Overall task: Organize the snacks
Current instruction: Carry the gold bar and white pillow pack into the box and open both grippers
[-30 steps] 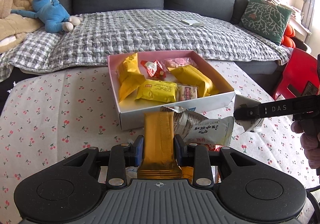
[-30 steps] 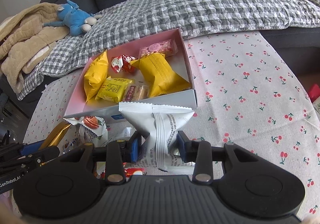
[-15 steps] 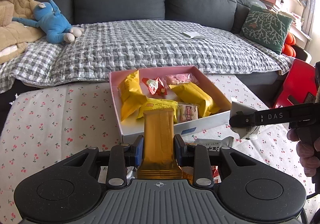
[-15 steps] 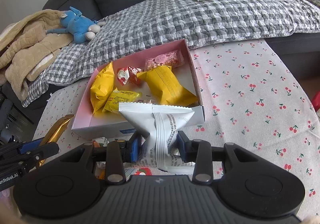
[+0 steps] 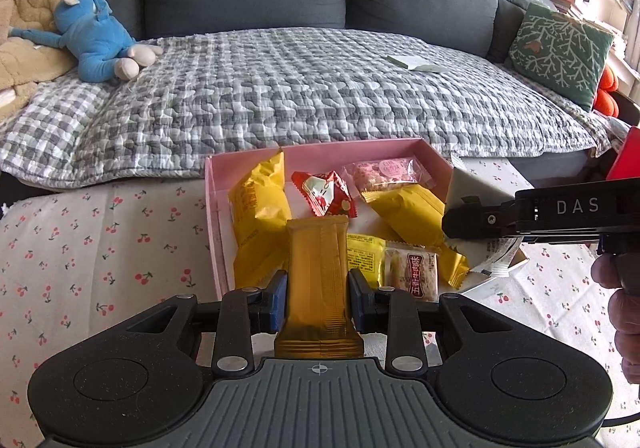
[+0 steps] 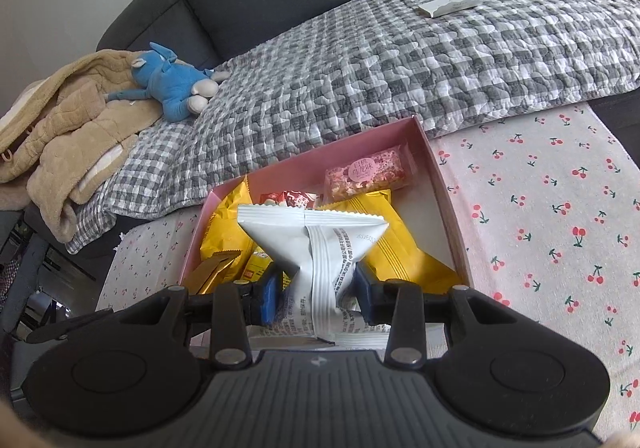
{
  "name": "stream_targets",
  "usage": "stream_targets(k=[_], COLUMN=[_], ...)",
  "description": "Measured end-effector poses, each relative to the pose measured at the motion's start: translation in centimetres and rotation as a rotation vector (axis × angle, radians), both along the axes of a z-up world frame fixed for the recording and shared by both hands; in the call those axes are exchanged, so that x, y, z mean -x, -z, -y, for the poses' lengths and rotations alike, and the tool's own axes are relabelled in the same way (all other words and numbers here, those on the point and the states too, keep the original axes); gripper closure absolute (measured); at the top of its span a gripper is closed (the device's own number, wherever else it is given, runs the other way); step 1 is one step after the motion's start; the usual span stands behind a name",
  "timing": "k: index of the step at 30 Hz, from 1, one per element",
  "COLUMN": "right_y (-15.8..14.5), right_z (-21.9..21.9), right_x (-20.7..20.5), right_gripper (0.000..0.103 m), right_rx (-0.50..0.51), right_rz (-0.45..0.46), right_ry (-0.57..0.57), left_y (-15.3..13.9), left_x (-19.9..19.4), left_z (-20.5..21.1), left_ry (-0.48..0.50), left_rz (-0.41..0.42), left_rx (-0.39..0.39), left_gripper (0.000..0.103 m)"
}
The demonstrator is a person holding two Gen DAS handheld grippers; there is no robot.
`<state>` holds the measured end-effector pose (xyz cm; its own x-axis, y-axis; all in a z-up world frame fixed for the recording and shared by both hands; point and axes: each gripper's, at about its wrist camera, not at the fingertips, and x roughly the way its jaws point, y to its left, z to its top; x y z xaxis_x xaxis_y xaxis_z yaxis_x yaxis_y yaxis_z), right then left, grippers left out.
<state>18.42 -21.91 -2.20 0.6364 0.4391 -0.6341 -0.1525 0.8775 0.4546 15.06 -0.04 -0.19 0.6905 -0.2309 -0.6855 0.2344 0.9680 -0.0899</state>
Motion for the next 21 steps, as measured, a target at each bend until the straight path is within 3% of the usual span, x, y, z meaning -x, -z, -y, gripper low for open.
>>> stream_targets(k=[5,9,11,16,21], right_y=[0.5,0.5,0.3,-0.2,-0.5], right_z=[-0.2,-0.1,-0.1,-0.4,-0.6], right_x=[-0.7,-0.7,-0.6,-0.4,0.1], right_gripper=[0.064,0.046,0.043,0.034,0.024], right_rx=[-0.017,-0.032,-0.017,0.001,0.024], right_rz=[0.017,0.026,0.041,0.058,0.068], right_ry=[0.004,0.003,-0.002,-0.013,-0.018], left_y=[1.4,2.0,2.0,1.7,1.2], left_x=[-1.1,-1.1,-1.0,-0.7,-0.2], left_z=[-0.1,-0.3,-0.4,-0.2,0.1], left_ry=[-0.010,-0.010,-0.009,0.013,0.028], left_rz=[-0.007,0.030,0.034,0.053,0.066], left_rx=[-0.017,-0.012,0.000,0.020,0.023], left_gripper=[0.074,0.071,0.070,0.038,0.027])
